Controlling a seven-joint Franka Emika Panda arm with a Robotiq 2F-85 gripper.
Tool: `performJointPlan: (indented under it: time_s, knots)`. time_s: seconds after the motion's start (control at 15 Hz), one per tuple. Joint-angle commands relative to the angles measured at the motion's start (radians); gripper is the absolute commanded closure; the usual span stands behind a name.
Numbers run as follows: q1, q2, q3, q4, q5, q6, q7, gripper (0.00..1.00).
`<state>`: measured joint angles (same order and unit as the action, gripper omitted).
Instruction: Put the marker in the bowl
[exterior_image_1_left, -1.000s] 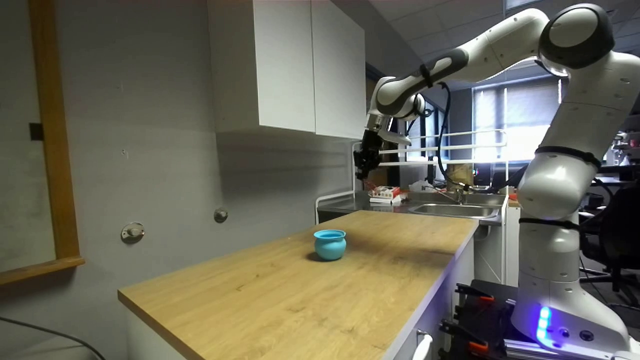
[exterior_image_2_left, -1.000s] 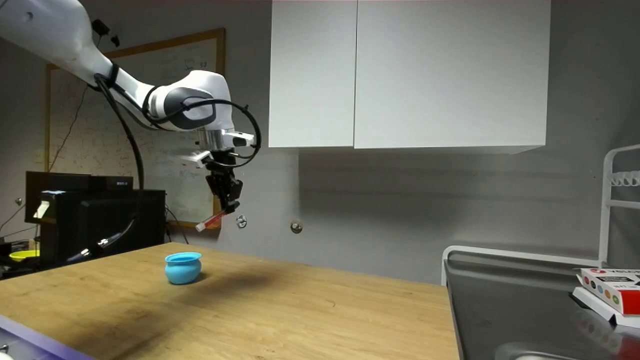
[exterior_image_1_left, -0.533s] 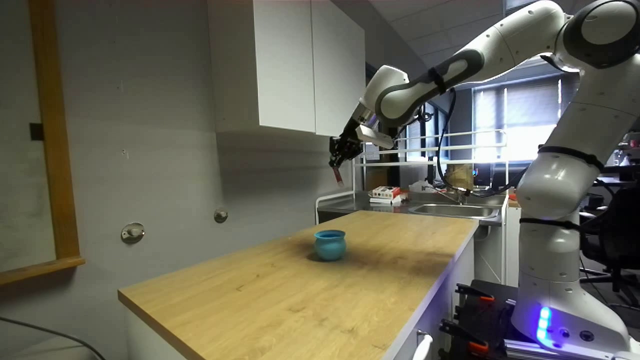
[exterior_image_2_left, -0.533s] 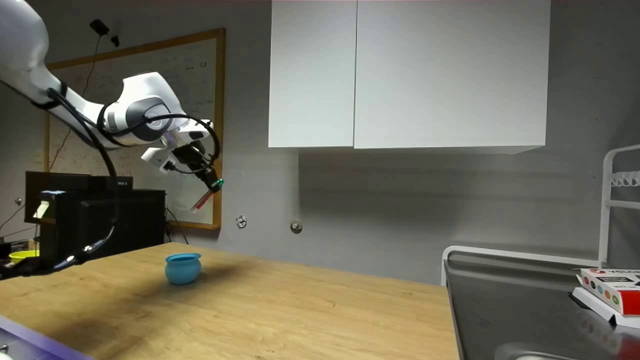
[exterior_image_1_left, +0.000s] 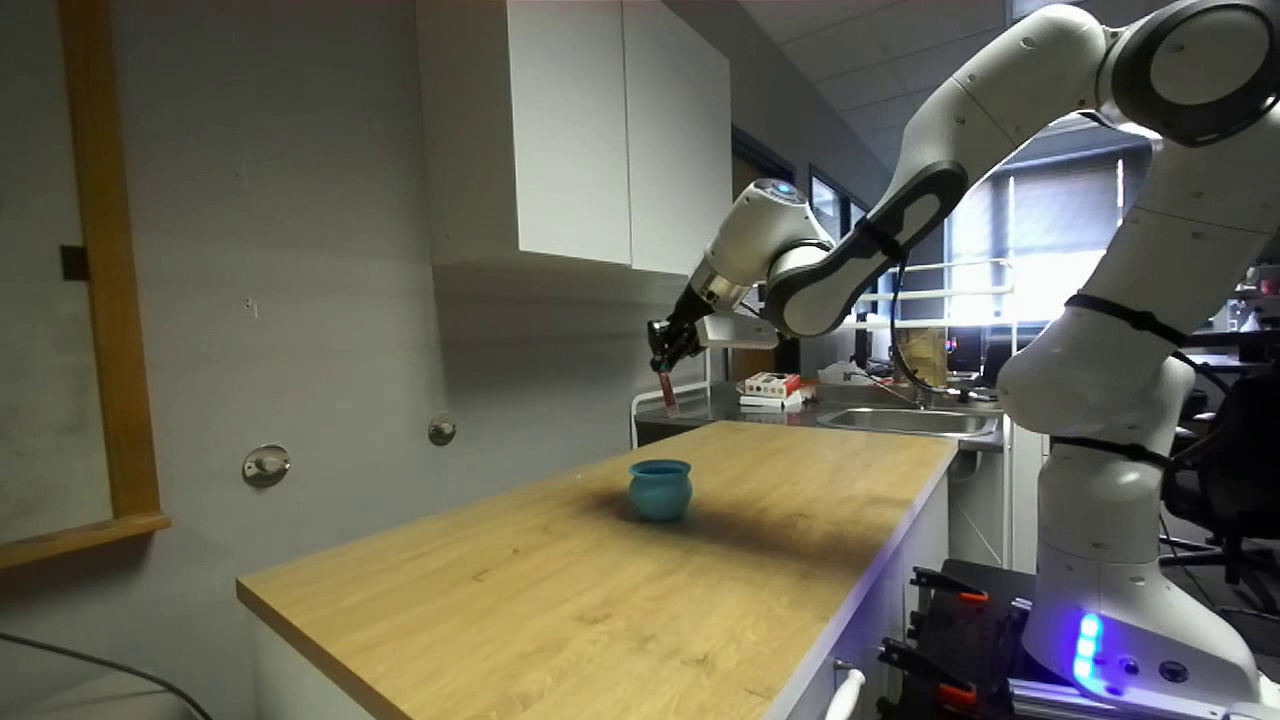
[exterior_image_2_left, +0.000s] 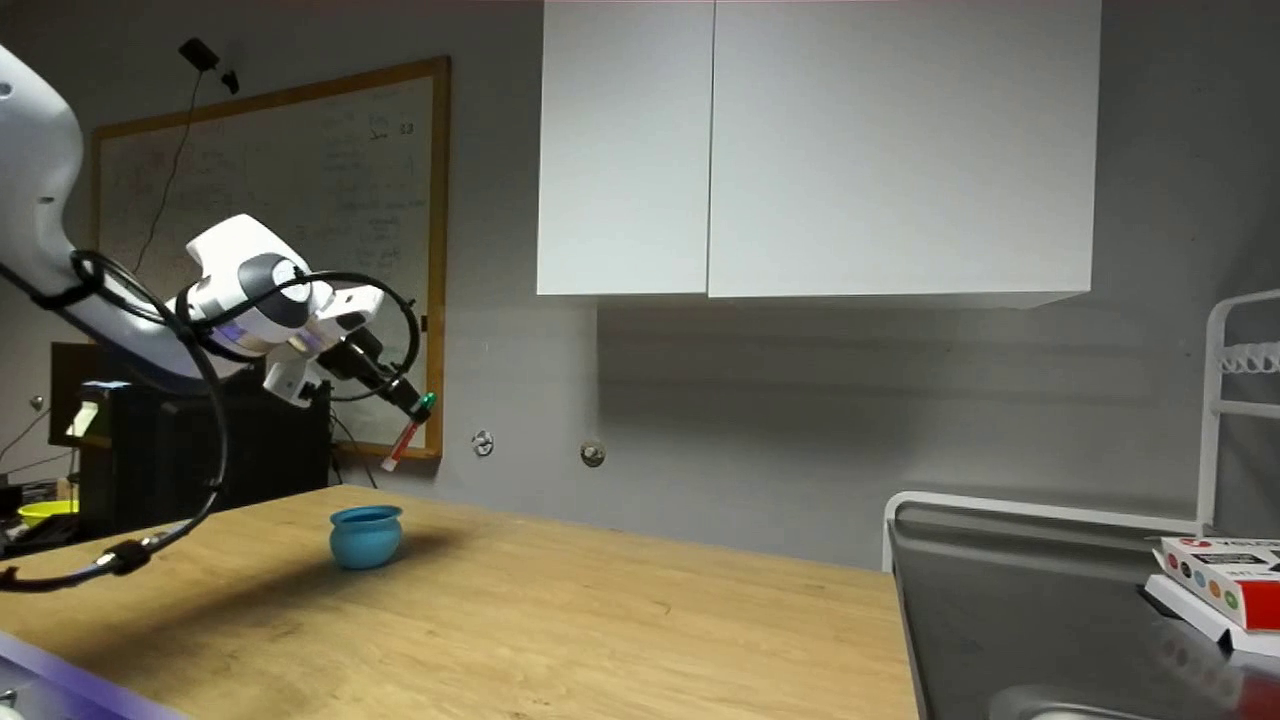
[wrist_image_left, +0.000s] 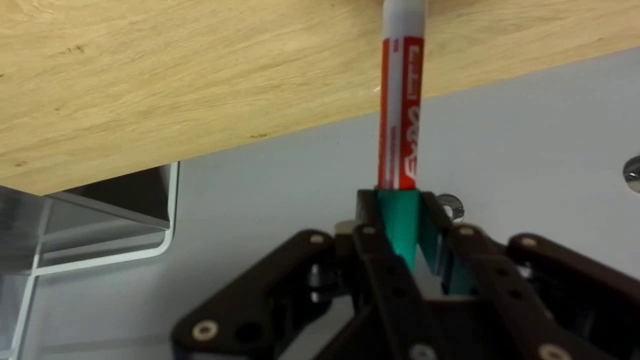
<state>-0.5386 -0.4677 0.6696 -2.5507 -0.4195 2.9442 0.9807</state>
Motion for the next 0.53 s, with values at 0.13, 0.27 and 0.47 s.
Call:
performJointPlan:
  time_s: [0.13, 0.27, 0.47]
  knots:
    - [-0.178, -0.066, 0.211, -0.049, -0.094, 0.0, 0.137, 0.93]
    - [-0.217, -0.074, 0.275, -0.054, -0.1, 0.0, 0.161, 0.93]
    - [-0.262, -0.087, 0.364, -0.051, -0.096, -0.011, 0.18, 0.94]
